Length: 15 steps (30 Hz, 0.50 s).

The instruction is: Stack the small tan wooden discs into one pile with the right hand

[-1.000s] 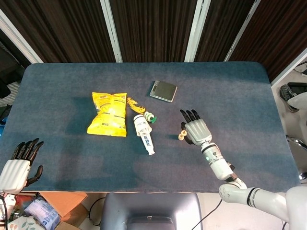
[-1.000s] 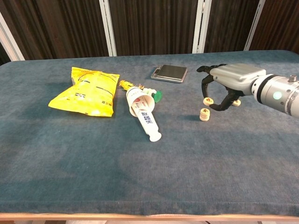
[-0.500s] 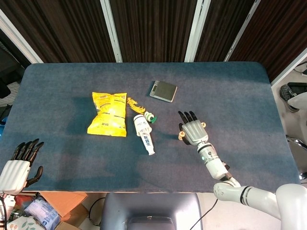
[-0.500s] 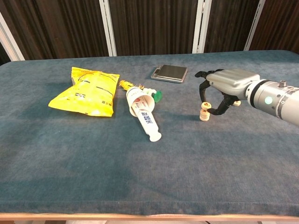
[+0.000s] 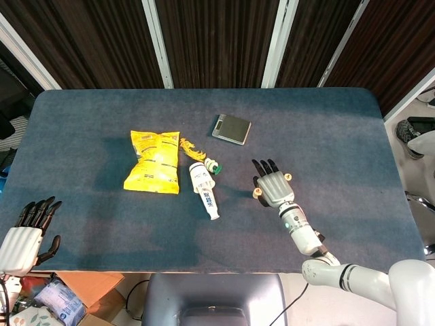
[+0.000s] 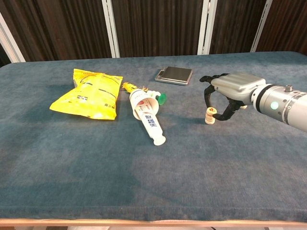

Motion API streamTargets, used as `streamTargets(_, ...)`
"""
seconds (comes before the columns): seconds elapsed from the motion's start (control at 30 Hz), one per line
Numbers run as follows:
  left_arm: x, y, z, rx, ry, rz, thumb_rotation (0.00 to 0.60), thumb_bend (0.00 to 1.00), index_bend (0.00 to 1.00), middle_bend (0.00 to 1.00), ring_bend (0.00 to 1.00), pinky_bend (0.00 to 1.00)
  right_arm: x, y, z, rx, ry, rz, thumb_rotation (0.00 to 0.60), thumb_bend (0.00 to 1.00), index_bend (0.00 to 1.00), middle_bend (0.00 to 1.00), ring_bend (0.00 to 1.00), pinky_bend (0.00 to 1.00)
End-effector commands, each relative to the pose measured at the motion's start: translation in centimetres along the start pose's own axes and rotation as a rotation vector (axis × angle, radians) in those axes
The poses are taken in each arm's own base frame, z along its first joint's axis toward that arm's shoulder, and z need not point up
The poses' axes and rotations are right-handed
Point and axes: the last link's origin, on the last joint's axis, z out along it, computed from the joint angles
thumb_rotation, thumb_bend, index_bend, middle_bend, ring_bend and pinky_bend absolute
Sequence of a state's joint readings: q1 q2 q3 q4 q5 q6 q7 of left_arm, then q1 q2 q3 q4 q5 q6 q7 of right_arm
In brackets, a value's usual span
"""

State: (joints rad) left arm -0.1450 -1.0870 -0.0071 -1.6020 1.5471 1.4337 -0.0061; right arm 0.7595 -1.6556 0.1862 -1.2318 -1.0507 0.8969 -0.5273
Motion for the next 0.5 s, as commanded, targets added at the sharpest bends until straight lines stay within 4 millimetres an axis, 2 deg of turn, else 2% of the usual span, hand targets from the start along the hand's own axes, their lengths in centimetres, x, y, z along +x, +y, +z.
streamTargets(0.03,0.0,0.0,0.0,0.0,0.001,0.0,0.6,0.51,0.0,0.0,0.0,0.04,0.0,0.0,0.0,0.002,-0.002,-0.003,0.6,0.48,0.56,0.04,0.0,0.0)
streamTargets(0.37,0.0,-0.1,0.0,0.001,0.002,0.001,0.6,0.51,0.0,0.0,0.0,0.04,0.3,0.5,-0.3,-0.006,0.006,0.016,0.6,0.48,0.49,0.04,0.0,0.0)
streamTargets(0.5,0.1,-0.1,0.0,0.002,0.004,0.0,0.6,0.51,0.0,0.0,0.0,0.04,0.5,2.7,-0.7,-0.059,0.025,0.002,0.6,0.48,0.48,0.04,0.0,0.0)
